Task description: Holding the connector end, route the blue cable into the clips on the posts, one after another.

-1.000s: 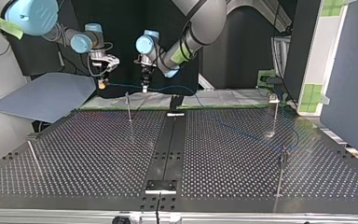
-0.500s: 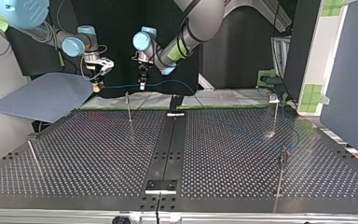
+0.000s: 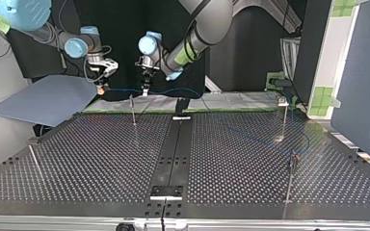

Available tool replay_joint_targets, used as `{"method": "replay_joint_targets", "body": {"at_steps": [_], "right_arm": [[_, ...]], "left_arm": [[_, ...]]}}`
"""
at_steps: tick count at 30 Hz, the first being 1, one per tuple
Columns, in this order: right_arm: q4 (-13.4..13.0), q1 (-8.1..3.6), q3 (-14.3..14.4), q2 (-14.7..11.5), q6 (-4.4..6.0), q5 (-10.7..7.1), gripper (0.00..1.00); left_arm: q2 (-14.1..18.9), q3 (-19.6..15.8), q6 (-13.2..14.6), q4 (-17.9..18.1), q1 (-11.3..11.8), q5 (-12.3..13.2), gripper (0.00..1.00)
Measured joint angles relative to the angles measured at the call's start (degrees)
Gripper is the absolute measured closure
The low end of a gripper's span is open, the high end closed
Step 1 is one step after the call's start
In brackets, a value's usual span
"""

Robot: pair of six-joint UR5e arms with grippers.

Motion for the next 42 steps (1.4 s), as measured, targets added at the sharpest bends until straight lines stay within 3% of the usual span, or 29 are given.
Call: {"method": "replay_joint_targets", "body": {"at_steps": [6,12,17,29,34,42], "right_arm": [[-2.09,-0.51,-0.57,2.39,-0.04,-0.59,1.0],[-2.89,-1.41,-1.27,4.74,-2.04,-1.89,1.0],[-2.18,-2.5,-1.37,5.13,-4.17,-4.2,1.0],[0.9,-5.09,-1.29,3.81,-8.87,-9.75,1.0],[1.62,-5.71,-1.12,2.21,-9.32,-12.09,1.0],[1.96,-6.17,-1.13,1.51,-9.15,-15.48,1.0]], "left_arm": [[-2.0,2.57,-1.74,-1.06,0.48,-0.03,1.0],[-4.42,5.04,-2.63,-3.29,0.64,-1.14,1.0],[-5.67,7.13,-2.76,-4.81,0.95,-1.09,1.0],[-5.88,7.93,-1.47,-4.8,-0.42,2.62,1.0],[-5.86,8.19,-1.49,-4.78,-0.98,2.78,1.0],[-5.85,9.01,-1.94,-5.03,-0.7,2.15,1.0]]}}
